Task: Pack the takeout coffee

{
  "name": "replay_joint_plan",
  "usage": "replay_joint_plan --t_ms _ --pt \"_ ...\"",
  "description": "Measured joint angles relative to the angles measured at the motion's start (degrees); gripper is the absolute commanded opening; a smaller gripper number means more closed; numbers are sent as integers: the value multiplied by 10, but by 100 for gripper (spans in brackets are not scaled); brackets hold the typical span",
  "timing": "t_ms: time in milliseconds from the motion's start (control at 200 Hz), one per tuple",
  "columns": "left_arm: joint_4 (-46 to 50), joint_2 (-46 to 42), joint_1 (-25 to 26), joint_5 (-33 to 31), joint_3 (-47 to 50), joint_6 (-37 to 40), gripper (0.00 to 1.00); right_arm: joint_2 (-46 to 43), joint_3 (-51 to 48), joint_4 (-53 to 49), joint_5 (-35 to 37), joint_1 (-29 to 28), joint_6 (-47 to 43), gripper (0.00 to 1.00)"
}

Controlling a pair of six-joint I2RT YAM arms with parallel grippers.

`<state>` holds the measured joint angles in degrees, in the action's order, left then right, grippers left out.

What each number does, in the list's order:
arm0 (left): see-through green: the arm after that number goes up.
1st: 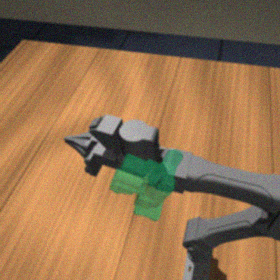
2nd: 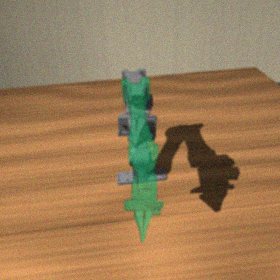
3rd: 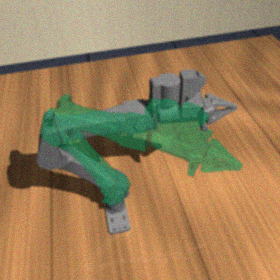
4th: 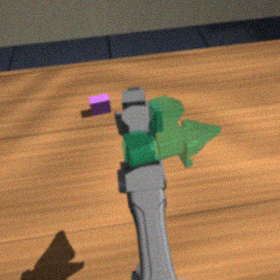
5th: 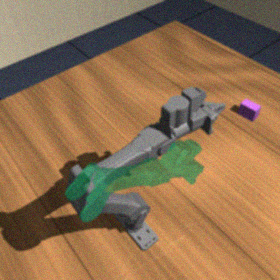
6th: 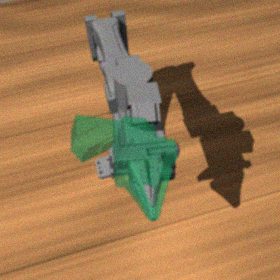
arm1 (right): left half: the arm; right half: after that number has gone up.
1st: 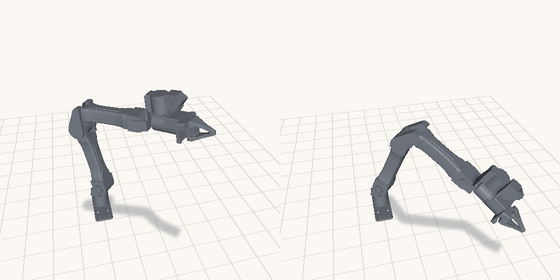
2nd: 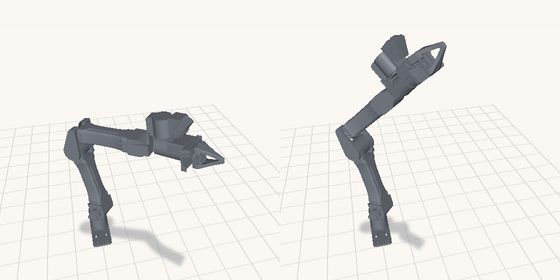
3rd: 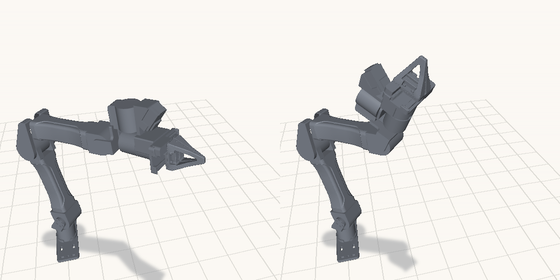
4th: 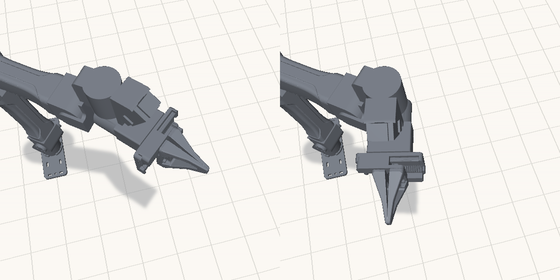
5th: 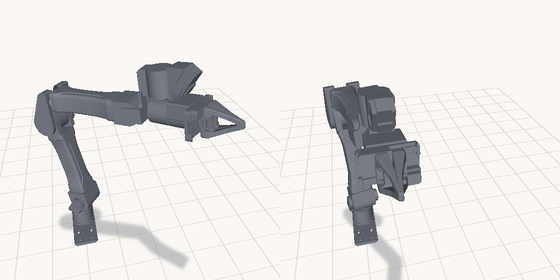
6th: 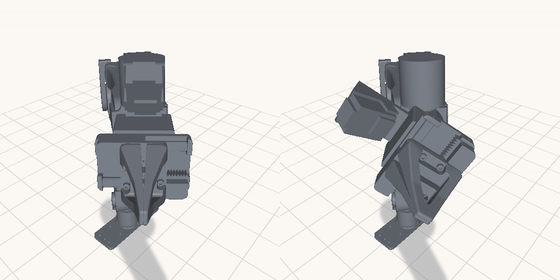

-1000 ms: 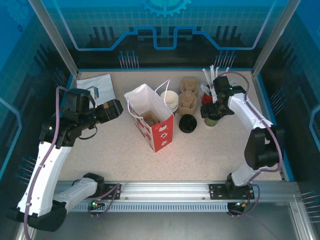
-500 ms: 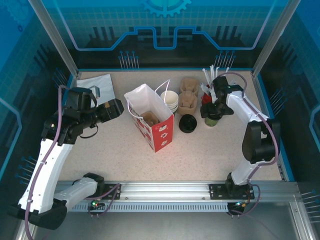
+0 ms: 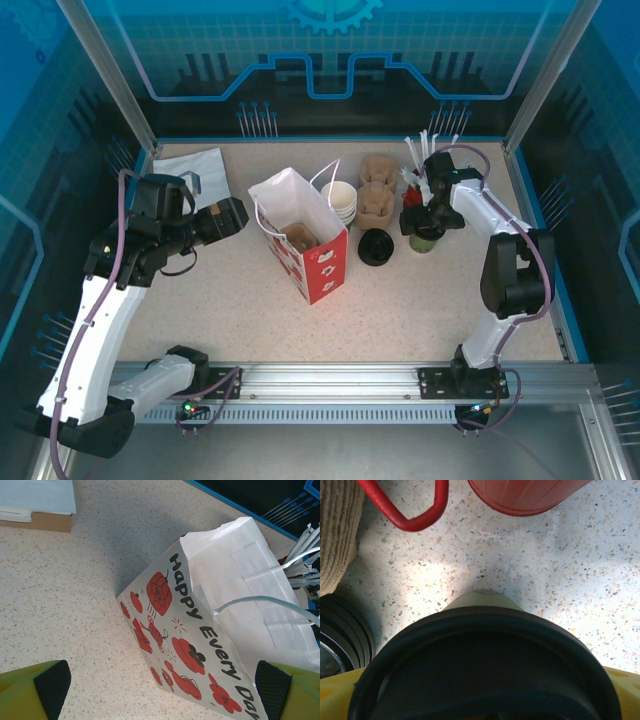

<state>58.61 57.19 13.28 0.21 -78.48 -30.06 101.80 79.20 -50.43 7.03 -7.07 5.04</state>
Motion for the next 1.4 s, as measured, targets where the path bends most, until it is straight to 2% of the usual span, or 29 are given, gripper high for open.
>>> replay_joint_plan --t_ms 440,755,1196,1401 --pt "0 1 0 0 0 0 99 -6 -3 -1 0 0 -10 85" --pt "-1 1 0 0 0 0 99 -61 -8 -19 1 0 -11 83" --pt "-23 35 -2 24 0 -34 99 -247 4 -131 -20 -4 -6 81" --pt "-42 85 -52 52 -14 -46 98 -282 82 -193 -42 -47 10 81"
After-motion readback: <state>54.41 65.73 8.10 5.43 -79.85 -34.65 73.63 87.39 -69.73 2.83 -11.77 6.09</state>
